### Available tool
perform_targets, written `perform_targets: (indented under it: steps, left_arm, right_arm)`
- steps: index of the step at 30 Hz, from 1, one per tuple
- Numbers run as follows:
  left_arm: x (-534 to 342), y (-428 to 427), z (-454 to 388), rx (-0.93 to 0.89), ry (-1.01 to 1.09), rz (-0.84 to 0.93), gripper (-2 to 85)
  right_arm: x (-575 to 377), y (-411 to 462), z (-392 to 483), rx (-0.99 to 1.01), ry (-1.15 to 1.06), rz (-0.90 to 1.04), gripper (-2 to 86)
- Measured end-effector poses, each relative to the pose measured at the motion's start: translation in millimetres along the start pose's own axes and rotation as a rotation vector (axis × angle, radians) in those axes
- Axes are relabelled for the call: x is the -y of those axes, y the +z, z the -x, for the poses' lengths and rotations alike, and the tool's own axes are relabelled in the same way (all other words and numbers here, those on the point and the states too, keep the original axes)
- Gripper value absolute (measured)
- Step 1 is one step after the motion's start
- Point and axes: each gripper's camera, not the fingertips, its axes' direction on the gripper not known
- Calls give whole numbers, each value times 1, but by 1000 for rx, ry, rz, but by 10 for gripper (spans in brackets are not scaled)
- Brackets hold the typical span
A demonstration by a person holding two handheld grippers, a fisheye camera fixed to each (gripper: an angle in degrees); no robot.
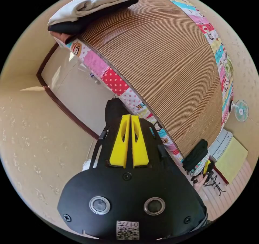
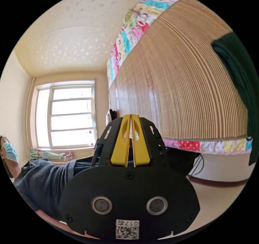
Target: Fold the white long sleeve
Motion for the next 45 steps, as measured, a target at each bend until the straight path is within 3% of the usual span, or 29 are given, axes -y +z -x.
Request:
perform_targets:
  steps: [4,16,20,25,30,33,36,39,45]
  left_arm:
    - [10,-3,31,-64,39,48,-3]
    - [118,-172,105,-36,237,-345,89]
    - [171,-208,113,37,301,-382,113]
    - [225,-193,133,120,271,-294,133]
    - [218,-176,164,91,209,-301,115]
    - [197,-183,199,-26,186,-312,60]
    - [172,-213,240,-272,289,-326,19]
    - [126,-267,270,-384,555,-397,7]
    - [-5,-398,320,-844,1124,-618,-1]
  right_arm:
    - [23,75,59,-12,-109,55,5]
    - [-8,295,122,88,-91,184,4]
    - [-37,308,126,53,-65,149,4]
    - [-95,299,103,-42,57,95,4]
    - [-138,281,82,-93,150,14,4]
    - [-148,284,76,-95,155,-6,4]
    - [-146,297,79,-70,110,5,4]
    - [-138,313,85,-36,34,30,5]
    - [-114,338,107,80,-192,114,7]
